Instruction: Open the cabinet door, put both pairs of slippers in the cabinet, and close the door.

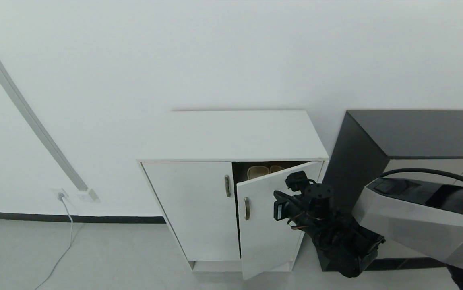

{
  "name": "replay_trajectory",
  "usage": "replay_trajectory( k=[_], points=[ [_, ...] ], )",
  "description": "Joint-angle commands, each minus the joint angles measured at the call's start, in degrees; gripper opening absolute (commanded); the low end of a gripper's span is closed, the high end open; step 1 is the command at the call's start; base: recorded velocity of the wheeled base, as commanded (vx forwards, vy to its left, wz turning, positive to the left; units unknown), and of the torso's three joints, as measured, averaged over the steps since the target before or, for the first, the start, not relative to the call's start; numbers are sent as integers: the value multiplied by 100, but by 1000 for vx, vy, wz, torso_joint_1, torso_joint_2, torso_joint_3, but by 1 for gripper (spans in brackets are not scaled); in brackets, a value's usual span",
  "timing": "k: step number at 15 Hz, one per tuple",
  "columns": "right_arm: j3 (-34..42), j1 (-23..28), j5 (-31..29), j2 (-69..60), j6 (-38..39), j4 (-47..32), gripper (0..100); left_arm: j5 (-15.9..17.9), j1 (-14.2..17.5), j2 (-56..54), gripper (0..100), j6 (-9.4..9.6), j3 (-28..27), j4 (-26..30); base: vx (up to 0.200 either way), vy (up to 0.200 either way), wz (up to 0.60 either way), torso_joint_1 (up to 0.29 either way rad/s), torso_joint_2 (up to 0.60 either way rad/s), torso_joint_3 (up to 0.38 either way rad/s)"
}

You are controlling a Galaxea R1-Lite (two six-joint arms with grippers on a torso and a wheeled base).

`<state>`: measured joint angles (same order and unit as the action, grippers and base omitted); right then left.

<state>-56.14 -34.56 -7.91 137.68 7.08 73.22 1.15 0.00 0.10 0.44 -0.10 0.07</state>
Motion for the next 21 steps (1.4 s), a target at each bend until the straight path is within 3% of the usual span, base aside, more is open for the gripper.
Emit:
replay_trajectory(
  k=[1,9,21],
  points=[
    [-169,11,0,84,4,-106,0,0,0,-1,0,0,1,1,0,0,0,0,0,0],
    [-1198,195,0,154,-32,-1064,0,0,0,-1,0,0,1,1,0,0,0,0,0,0],
    [-1708,301,0,444,-67,-1257,0,0,0,-1,0,0,1,1,0,0,0,0,0,0]
  ],
)
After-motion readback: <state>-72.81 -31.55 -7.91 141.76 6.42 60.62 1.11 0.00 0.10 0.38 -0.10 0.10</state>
